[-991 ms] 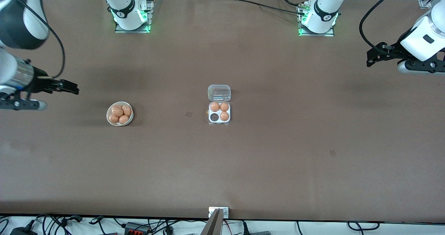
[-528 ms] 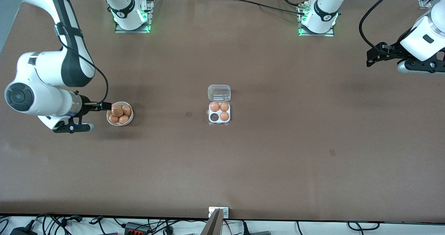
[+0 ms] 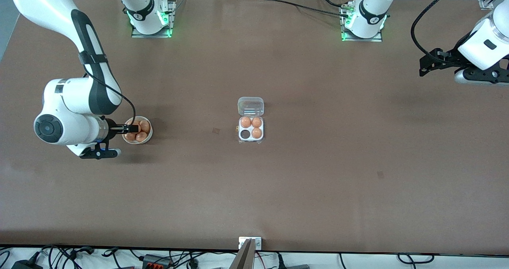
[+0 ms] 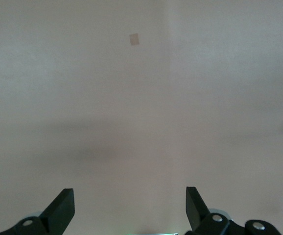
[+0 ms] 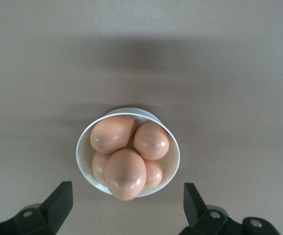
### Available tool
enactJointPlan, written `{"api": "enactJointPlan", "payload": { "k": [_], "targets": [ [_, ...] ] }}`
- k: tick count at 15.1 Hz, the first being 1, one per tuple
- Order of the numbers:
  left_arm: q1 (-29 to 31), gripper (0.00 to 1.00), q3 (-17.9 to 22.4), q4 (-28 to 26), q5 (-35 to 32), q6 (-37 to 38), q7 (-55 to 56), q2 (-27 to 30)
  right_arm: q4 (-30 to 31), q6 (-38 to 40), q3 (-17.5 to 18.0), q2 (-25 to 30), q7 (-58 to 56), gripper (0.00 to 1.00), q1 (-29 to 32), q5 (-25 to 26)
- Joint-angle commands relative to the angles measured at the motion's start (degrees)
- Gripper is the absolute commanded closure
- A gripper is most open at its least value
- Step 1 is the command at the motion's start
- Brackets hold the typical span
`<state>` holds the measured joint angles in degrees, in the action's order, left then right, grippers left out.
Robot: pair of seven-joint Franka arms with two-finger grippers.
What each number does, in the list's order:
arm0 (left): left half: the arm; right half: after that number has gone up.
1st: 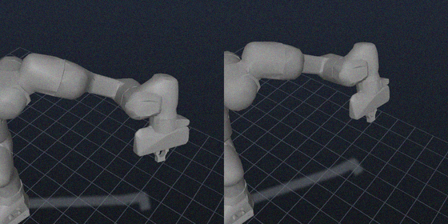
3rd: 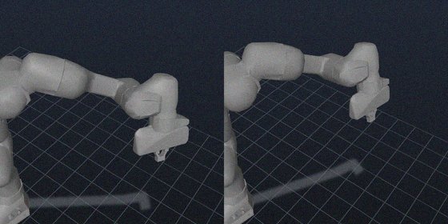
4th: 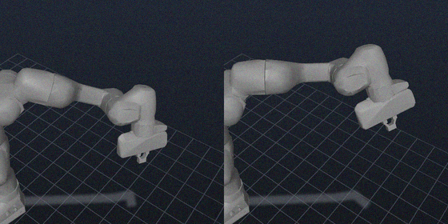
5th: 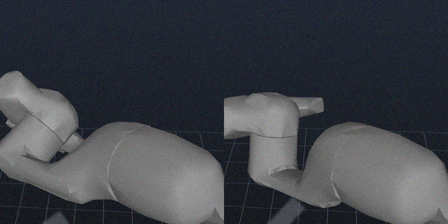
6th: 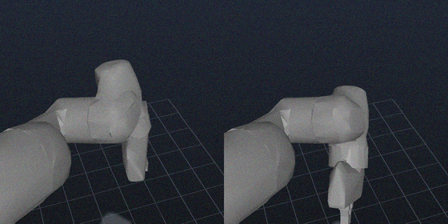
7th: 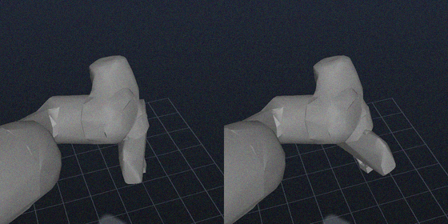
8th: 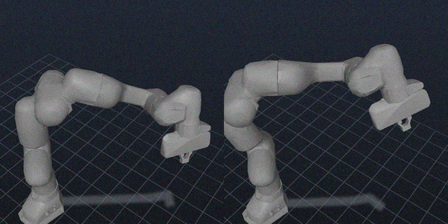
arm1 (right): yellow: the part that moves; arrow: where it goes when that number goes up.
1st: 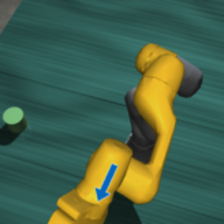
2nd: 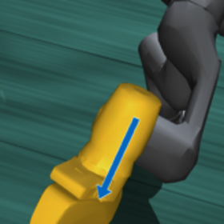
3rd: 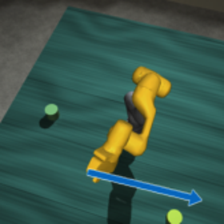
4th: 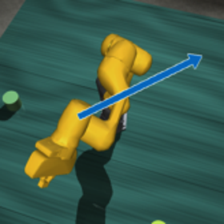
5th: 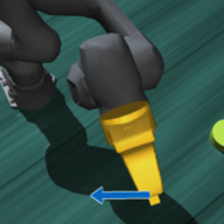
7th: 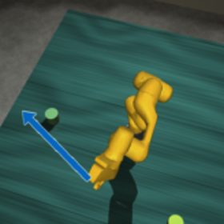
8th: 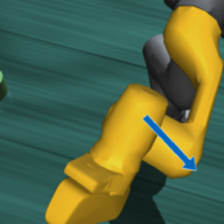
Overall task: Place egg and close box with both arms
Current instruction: 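Lower the right gripper and grasp one brown egg from the bowl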
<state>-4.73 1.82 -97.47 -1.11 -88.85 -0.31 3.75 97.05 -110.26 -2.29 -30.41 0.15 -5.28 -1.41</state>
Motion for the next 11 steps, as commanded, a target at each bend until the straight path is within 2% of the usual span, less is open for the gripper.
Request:
{"api": "enactJointPlan", "payload": {
  "k": [1, 8, 11],
  "targets": [
    [0.0, 0.00, 0.0, 1.7, -1.2, 1.7, -0.5, -0.6, 0.0, 0.0, -0.2, -1.8, 0.8, 0.00, -0.4, -0.9],
    [0.0, 0.00, -0.1, 1.7, -1.3, 1.7, -0.7, -0.6, 0.2, 1.2, -0.2, -4.1, 0.7, 0.00, -0.4, -1.1],
    [-0.1, 0.00, -0.1, 1.7, -1.3, 1.7, -0.8, -0.6, -0.1, 3.0, 0.0, -4.0, 0.8, 0.05, -0.5, -1.1]
  ]
}}
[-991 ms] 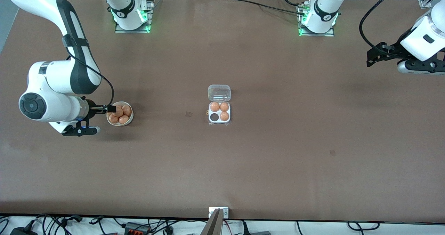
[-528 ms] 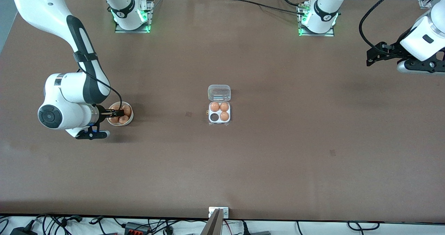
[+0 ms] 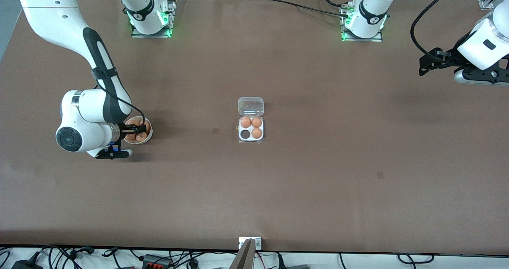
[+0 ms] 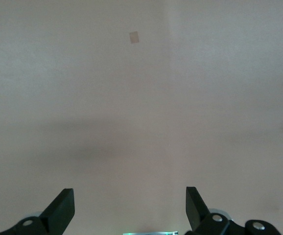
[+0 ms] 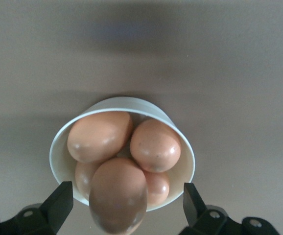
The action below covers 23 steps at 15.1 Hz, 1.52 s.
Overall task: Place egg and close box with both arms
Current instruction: 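Lower the right gripper and grasp one brown egg from the bowl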
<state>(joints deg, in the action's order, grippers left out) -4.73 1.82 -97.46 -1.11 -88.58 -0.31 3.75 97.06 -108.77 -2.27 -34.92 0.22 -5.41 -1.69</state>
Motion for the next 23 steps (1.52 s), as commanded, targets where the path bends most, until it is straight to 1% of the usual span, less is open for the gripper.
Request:
{"api": "enactJointPlan", "payload": {
  "k": [1, 3, 6, 9, 11, 12, 13, 14, 15, 16, 17, 18, 20, 21, 23],
  "targets": [
    [0.0, 0.00, -0.1, 1.7, -1.3, 1.4, -0.8, -0.6, -0.2, 1.8, 0.0, 0.6, 0.7, 0.06, -0.4, -0.9],
    [0.0, 0.00, -0.1, 1.7, -1.3, 1.5, -0.9, -0.6, -0.2, 2.0, 0.1, 0.7, 0.7, 0.08, -0.5, -1.2],
    [-0.2, 0.00, -0.1, 1.7, -1.3, 1.4, -0.8, -0.6, -0.7, 1.9, 0.0, 0.6, 0.7, 0.17, -0.3, -1.5],
    [-0.2, 0.00, -0.1, 1.7, -1.3, 1.4, -0.8, -0.7, -1.5, 1.9, 0.0, 0.6, 0.6, 0.22, 0.0, -3.0],
    [-0.5, 0.00, -0.1, 1.7, -1.3, 1.4, -0.7, -0.7, -1.6, 1.9, 0.0, 0.6, 0.6, 0.28, -0.1, -3.2],
    [-0.4, 0.00, -0.1, 1.7, -1.3, 1.4, -0.8, -0.7, -1.7, 1.9, 0.0, 0.6, 0.4, 0.32, -0.1, -3.2],
    [-0.4, 0.00, -0.1, 1.7, -1.3, 1.5, -0.8, -0.7, -1.7, 2.0, 0.0, 0.6, 0.2, 0.41, -0.1, -3.1],
    [-0.3, 0.00, -0.1, 1.7, -1.3, 1.5, -0.8, -0.7, -1.7, 2.1, 0.0, 0.6, 0.2, 0.52, -0.1, -3.1],
    [-0.2, 0.00, -0.1, 1.7, -1.3, 1.4, -0.8, -0.7, -1.5, 2.1, 0.0, 0.6, 0.3, 0.67, -0.1, -3.1],
    [-0.3, 0.00, -0.1, 1.7, -1.3, 1.5, -0.8, -0.7, -1.6, 2.7, 0.0, 0.6, 0.5, 0.85, -0.1, -3.2],
    [-0.5, 0.00, -0.1, 1.7, -1.3, 1.5, -0.8, -0.7, -1.7, 3.6, 0.0, 0.7, 0.2, 0.98, 0.0, -3.2],
    [-0.5, 0.00, -0.1, 1.7, -1.3, 1.5, -0.8, -0.7, -2.0, 4.1, 0.0, 0.9, 0.4, 1.00, 0.0, -3.2],
    [-0.5, 0.00, -0.1, 1.8, -1.4, 1.5, -0.8, -0.7, -4.1, 5.9, 0.0, 1.2, 0.1, 1.00, -0.4, -3.3],
    [-0.5, 0.00, -0.1, 1.8, -1.4, 1.5, -0.8, -0.7, -6.8, 8.2, 0.1, 1.2, 0.0, 1.00, -0.4, -3.9],
    [-0.5, 0.00, -0.1, 1.7, -1.4, 1.4, -0.7, -0.7, -14.3, 13.4, 0.5, 1.0, -0.3, 1.00, -1.6, -5.5]
  ]
}}
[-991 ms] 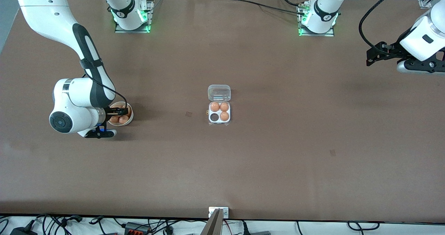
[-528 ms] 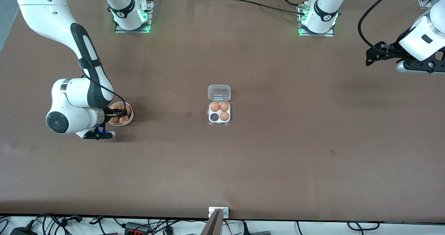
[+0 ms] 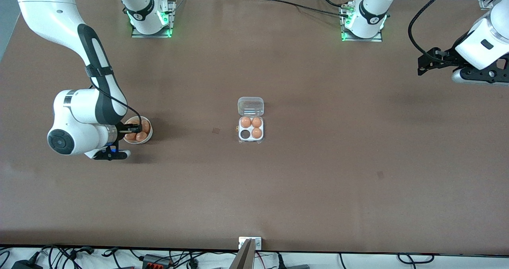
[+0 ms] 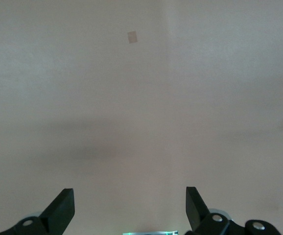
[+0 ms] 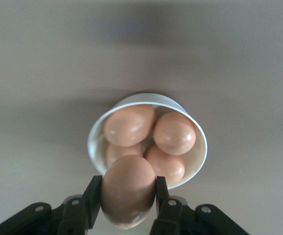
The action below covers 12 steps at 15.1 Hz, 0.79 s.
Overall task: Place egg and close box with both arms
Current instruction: 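Carry the egg with the right gripper to the clear egg box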
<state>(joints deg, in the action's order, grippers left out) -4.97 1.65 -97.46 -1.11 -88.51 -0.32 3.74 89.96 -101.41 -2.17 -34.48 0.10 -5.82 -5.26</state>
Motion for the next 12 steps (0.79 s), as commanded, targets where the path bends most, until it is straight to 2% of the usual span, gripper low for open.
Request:
{"api": "enactJointPlan", "payload": {
  "k": [1, 4, 7, 9, 12],
  "targets": [
    [-0.2, 0.00, 0.1, 1.7, -1.4, 1.2, -0.7, -0.8, -9.7, 6.7, 0.7, 0.4, 0.5, 1.00, -2.2, -2.4],
    [-0.6, 0.00, -0.1, 4.2, -1.4, 2.7, -0.7, -1.7, -14.2, 1.9, 1.2, -2.1, 0.9, 1.00, -8.7, -2.3],
    [-0.9, 0.00, -0.1, 7.4, -1.4, 5.0, -0.6, -3.7, -14.5, -4.8, 1.5, -3.9, 0.2, 1.00, -13.1, -3.0],
    [-0.8, 0.00, 0.0, 8.6, -1.4, 5.0, -0.7, -4.9, -14.8, -8.1, 2.1, -5.1, 0.2, 1.00, -15.0, -6.2],
    [-0.9, 0.00, 0.0, 9.0, -1.4, 4.9, -0.7, -5.2, -14.8, -9.4, 2.1, -6.8, 1.6, 1.00, -20.0, -7.7]
  ]
}}
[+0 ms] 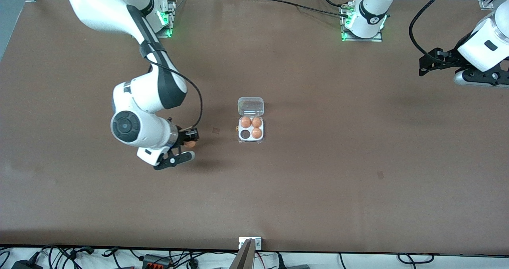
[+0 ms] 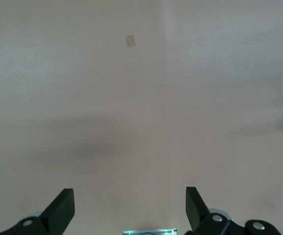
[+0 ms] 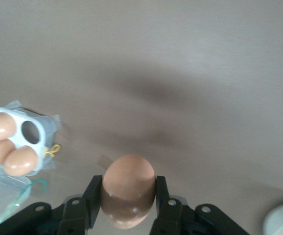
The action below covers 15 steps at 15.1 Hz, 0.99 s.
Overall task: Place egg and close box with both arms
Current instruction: 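Carry the egg with the right gripper to the clear egg box, then lower the egg into the empty box slot and open the right gripper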
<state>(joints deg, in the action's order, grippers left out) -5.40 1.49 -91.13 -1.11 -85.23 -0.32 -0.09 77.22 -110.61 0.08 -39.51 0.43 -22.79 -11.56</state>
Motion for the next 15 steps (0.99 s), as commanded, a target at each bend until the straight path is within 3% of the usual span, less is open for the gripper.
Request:
{"api": "enactJointPlan", "payload": {
  "k": [1, 10, 15],
  "targets": [
    [-0.4, 0.00, 0.2, 2.6, -1.4, 1.6, -0.7, -1.4, -2.1, -0.9, -0.2, -2.1, 4.9, 1.00, -4.6, -1.3],
    [-0.4, 0.00, 0.2, 2.6, -1.3, 1.9, -0.5, -1.4, -2.1, -12.7, -0.2, -7.1, 22.8, 1.00, -13.0, -1.4],
    [-0.4, 0.00, 0.2, 2.6, -1.4, 2.0, -0.5, -1.4, -2.0, -13.3, 0.1, -8.2, 25.5, 1.00, -13.8, -2.7]
  ]
}}
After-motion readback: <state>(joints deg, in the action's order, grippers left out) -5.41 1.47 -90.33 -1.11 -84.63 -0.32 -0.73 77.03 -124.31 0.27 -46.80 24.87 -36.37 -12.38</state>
